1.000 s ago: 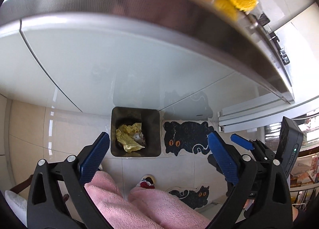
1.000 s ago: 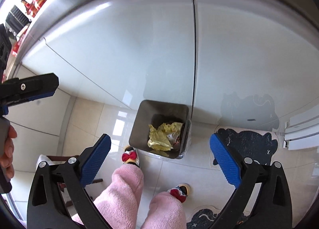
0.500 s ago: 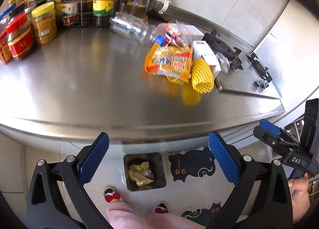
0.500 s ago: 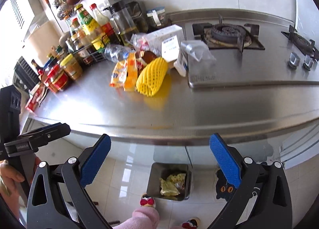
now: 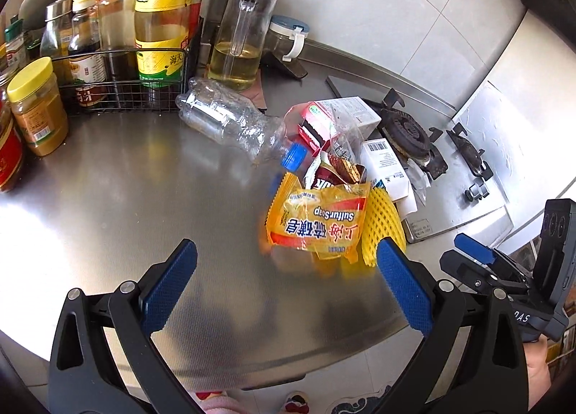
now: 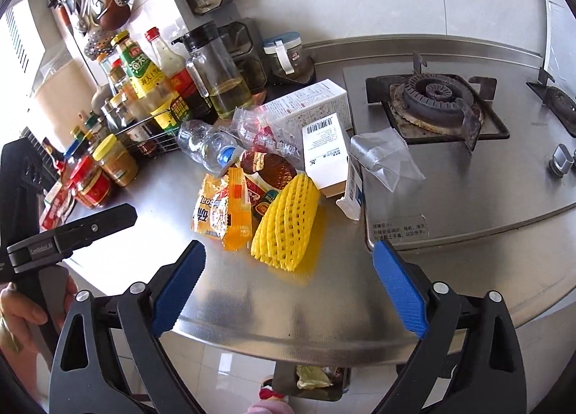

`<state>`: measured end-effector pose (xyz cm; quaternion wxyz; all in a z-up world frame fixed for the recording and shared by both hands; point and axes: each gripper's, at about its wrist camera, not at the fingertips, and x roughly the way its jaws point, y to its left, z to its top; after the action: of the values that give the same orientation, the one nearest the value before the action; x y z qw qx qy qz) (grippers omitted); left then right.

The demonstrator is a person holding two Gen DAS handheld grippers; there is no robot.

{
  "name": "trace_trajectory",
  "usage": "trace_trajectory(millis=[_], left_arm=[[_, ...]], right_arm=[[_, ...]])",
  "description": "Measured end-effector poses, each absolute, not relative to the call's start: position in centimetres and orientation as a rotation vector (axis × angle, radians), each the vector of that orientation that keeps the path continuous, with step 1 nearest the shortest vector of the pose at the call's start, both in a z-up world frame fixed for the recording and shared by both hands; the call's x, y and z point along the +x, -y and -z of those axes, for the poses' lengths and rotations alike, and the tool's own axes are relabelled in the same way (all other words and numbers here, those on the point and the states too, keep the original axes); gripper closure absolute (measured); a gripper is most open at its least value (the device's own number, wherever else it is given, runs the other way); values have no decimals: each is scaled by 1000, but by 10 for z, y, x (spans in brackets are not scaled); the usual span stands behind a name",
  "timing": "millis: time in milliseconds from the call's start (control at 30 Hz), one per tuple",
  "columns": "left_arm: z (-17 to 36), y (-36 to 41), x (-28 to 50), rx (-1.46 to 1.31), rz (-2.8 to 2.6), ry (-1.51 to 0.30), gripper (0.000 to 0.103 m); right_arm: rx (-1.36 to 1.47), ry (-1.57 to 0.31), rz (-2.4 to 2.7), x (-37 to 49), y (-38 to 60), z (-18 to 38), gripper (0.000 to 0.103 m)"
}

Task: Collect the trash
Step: 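Grasp the orange soap wrapper with the left tool while the right tool grasps the yellow foam net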

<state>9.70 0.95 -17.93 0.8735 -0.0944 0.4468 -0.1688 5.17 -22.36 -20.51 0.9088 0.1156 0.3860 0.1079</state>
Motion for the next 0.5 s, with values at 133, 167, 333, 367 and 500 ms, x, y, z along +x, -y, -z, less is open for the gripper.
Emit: trace_trajectory(millis=[133,167,333,367,500], left_arm=[[191,0,122,-185,385,-968,14],[194,2,128,-182,392,-976,15],[213,18,146,-149,434,-1028,18],[216,21,147,-144,446,-1037,20],[231,30,158,-150,476,-1081,36]], right_arm=[[231,-843,-223,69,220,220,25],[233,-849,-221,72,219,224,26],[232,-870,-218,85,214,235,28],[229,-874,-219,87,213,236,30],[208,-896,-217,93,209,245,41]])
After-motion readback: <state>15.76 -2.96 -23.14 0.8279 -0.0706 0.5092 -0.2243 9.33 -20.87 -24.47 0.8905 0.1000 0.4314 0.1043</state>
